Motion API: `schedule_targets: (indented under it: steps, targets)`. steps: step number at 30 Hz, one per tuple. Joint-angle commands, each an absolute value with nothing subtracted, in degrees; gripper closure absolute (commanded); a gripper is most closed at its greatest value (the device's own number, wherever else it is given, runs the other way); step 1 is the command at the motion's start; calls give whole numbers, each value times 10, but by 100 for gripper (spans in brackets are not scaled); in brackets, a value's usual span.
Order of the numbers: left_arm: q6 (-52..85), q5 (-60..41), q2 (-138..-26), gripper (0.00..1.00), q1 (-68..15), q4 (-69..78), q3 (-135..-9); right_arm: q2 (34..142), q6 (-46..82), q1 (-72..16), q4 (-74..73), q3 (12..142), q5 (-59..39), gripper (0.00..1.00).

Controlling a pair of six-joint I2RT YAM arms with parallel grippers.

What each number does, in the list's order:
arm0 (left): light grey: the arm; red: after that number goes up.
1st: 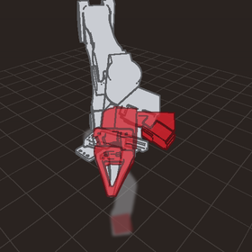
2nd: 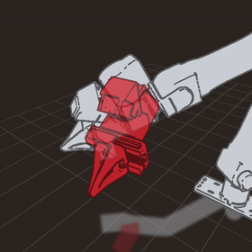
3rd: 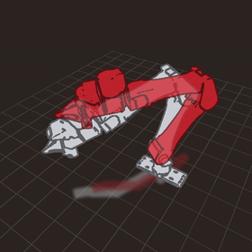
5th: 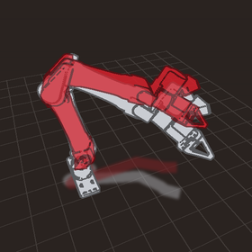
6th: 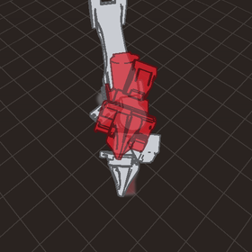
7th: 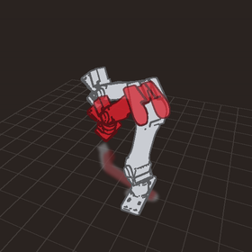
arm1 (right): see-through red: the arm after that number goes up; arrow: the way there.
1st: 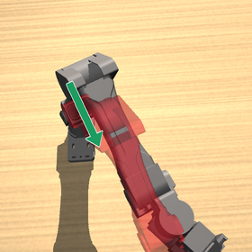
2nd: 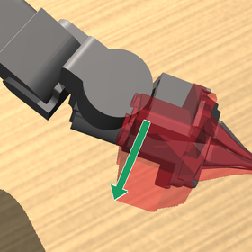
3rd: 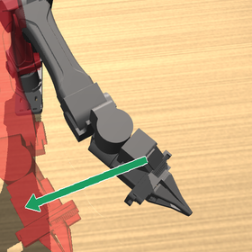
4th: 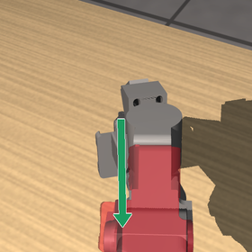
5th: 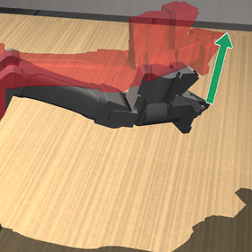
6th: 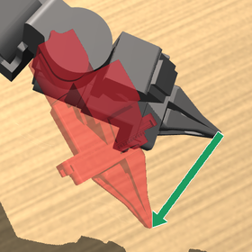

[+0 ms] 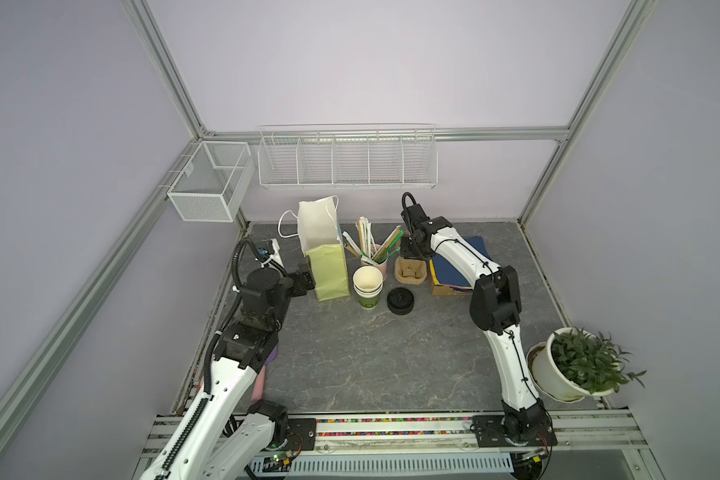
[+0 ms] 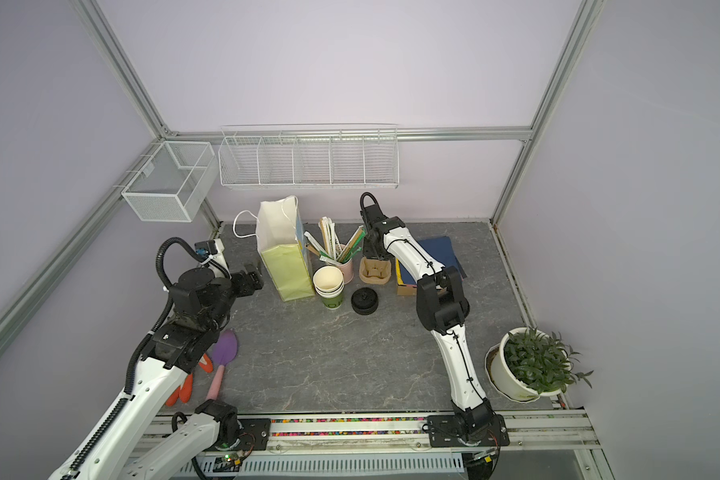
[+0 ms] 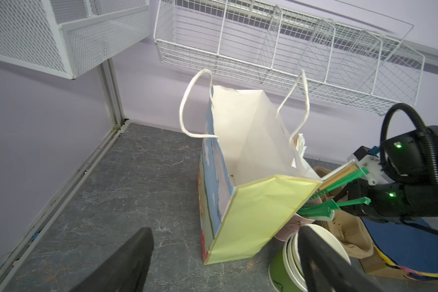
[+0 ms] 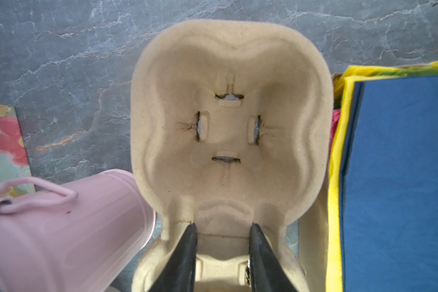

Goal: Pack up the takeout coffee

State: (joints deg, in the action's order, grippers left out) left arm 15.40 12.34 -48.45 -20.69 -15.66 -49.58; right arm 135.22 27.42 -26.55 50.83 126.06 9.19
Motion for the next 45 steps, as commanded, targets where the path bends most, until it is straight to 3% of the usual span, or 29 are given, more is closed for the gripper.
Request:
schedule_targets:
  steps: [1, 3, 9, 17, 26, 45]
  targets:
    - [188, 47, -499, 11, -215, -153, -508, 1310, 262, -259, 495, 1248, 68, 71]
    - [206, 18, -524, 11, -236, -175, -538, 1306, 262, -252, 490, 1239, 52, 70]
    - [233, 72, -592, 11, -367, -224, -625, 1286, 265, -234, 465, 1201, 13, 69]
    - [354, 75, -686, 11, -437, -167, -647, 1271, 257, -229, 458, 1184, 2, 68]
    - [481, 31, -799, 12, -452, -40, -673, 1249, 269, -218, 415, 1129, -30, 69]
    - [534, -7, -965, 14, -467, 42, -766, 1202, 278, -199, 362, 1063, -61, 69]
